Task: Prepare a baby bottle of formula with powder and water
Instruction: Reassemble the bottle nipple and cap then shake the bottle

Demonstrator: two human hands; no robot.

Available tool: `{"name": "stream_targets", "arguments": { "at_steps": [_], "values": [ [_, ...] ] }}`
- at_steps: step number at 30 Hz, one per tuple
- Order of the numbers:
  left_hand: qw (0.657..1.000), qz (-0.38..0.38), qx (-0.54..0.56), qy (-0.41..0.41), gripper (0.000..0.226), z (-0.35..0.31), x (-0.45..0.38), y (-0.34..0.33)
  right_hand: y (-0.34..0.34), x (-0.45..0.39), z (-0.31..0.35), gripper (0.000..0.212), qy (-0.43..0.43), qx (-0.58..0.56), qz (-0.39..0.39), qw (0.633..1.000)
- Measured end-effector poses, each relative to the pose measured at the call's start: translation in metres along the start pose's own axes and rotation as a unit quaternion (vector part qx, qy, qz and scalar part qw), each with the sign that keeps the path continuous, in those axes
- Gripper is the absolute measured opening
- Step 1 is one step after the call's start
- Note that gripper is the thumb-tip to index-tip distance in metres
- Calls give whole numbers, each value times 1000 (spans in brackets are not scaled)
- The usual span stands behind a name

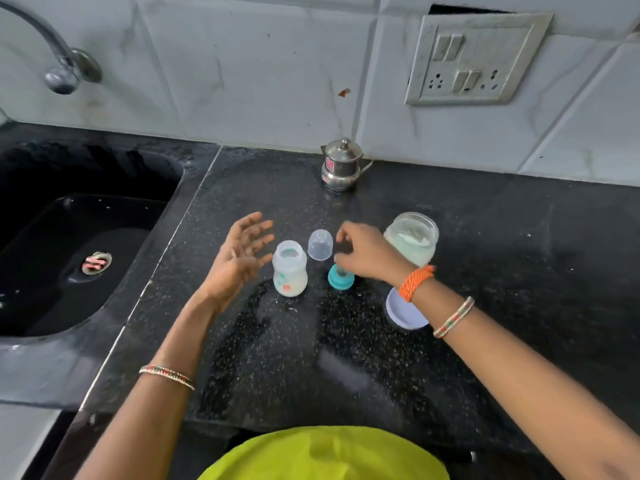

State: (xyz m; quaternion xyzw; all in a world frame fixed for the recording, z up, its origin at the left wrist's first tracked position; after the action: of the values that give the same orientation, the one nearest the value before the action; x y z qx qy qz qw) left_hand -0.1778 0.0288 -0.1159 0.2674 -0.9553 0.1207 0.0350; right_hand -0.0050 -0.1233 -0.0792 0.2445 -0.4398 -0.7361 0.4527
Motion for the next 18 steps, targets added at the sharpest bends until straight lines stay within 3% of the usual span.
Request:
{"name": "stream_targets", "arguments": {
  "at_steps": [3, 6, 9, 13, 15, 18],
  "values": [
    [997, 4, -71, 13, 85, 5, 12, -13, -29, 20, -12, 48, -34, 83, 44, 995],
    [993, 15, -117, 27, 77, 14, 14, -25, -40, 25, -13, 47, -44, 100, 27, 994],
    [990, -26, -132, 28, 55, 24, 15, -30, -33, 26, -5, 37, -46, 25, -48, 997],
    [989, -70, -128, 13, 55, 38, 18, -30, -5, 22, 35, 36, -4, -141, -163, 976],
    [990, -72, -120, 7, 56, 43, 20, -30, 3, 18, 59, 35, 42, -173, -160, 971],
    [990, -65, -125, 1, 54, 47, 20, -30, -4, 12, 78, 42, 74, -101, -103, 987]
  ]
}}
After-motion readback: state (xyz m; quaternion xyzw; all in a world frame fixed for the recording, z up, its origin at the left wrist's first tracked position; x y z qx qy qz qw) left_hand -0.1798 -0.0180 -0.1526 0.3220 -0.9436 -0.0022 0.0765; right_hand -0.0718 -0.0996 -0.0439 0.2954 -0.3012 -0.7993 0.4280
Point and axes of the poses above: each hand's wrist, its own x-axis away from the middle knuckle, its own y-axis out of the back of the hand, z = x × y, the point moved 3 cm from there along -x, towards the middle knuckle, and after that the axes turned 6 degrees about y, right-handed, at the moved point
